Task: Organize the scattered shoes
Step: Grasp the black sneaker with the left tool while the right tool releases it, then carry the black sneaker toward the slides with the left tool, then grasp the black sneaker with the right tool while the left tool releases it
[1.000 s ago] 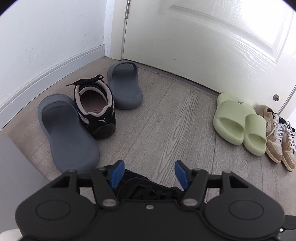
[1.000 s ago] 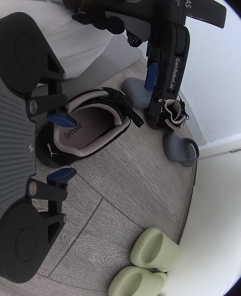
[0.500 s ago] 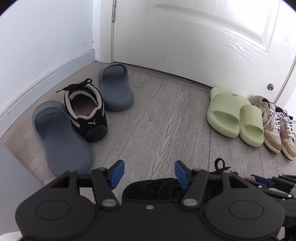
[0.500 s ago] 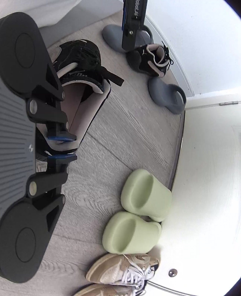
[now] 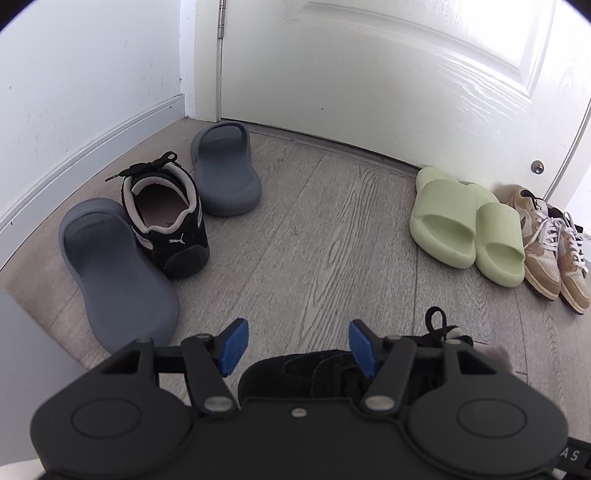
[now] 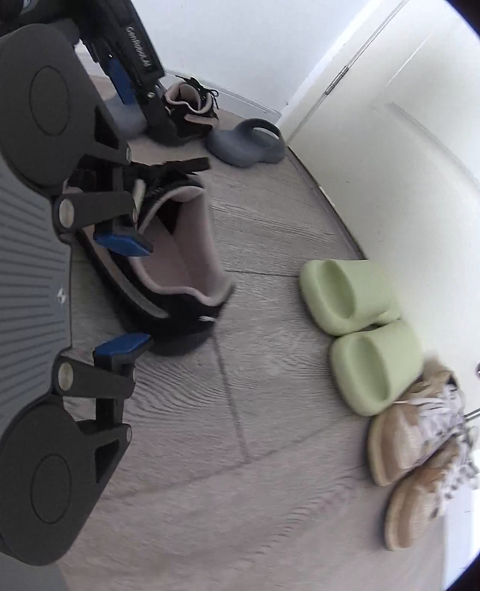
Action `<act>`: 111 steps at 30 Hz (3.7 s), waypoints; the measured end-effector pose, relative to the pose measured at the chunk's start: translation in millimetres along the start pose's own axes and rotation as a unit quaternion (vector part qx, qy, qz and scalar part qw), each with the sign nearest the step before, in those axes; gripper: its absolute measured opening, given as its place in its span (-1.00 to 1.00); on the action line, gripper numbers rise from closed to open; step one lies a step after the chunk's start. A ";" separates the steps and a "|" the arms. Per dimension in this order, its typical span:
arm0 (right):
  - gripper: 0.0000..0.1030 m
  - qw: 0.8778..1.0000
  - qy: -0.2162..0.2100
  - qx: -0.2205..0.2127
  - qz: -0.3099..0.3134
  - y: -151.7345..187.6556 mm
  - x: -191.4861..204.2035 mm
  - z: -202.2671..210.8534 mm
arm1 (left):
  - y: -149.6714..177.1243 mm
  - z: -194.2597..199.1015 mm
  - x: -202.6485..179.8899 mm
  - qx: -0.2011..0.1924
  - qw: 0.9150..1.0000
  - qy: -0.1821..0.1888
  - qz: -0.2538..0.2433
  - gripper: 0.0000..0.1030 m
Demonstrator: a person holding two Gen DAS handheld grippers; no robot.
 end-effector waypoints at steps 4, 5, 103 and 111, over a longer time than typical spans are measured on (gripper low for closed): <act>-0.05 1.000 0.000 -0.016 0.005 -5.8 5.7 -0.5 | 0.8 -1.4 -2.6 0.000 1.000 0.000 -0.006 0.19; -0.05 1.000 -0.003 -0.014 -0.004 -5.9 4.8 -0.7 | 1.0 -3.2 -4.6 0.003 1.000 0.002 -0.010 0.18; -0.55 0.977 0.078 0.032 0.197 -129.7 27.1 -79.1 | -41.3 -59.4 -42.8 0.016 0.999 0.044 -0.014 0.20; -0.75 0.975 0.096 0.039 0.196 -146.7 -4.3 -68.5 | -33.9 -56.4 -57.5 0.014 0.997 0.059 -0.039 0.20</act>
Point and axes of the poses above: each gripper's, at about its wrist camera, not at the fingertips, and z roughly against the way its jaws point, x to its left, y to its underside, the point moved 7 cm from there along -z, roughly the way its jaws point, and after that the axes turned 5 degrees about -z, right-handed, at the moved point
